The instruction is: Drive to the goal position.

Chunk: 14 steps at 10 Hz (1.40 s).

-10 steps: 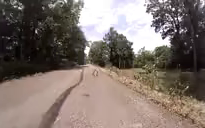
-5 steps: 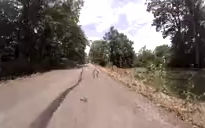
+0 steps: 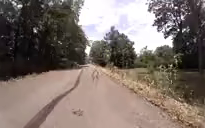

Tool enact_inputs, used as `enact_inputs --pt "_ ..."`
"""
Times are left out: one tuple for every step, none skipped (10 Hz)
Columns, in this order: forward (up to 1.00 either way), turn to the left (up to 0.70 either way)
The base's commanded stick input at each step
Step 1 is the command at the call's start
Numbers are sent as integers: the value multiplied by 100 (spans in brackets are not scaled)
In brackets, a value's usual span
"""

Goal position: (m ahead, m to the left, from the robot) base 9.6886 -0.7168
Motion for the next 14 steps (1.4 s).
enact_inputs --pt "70 0" --pt "70 0" --pt "70 0" --pt "70 0" --pt "70 0" --pt "70 0" --pt "70 0" --pt "70 0" --pt "70 0" --pt "70 0" --pt "70 0" --pt "70 0" --pt "70 0" --pt "70 0"
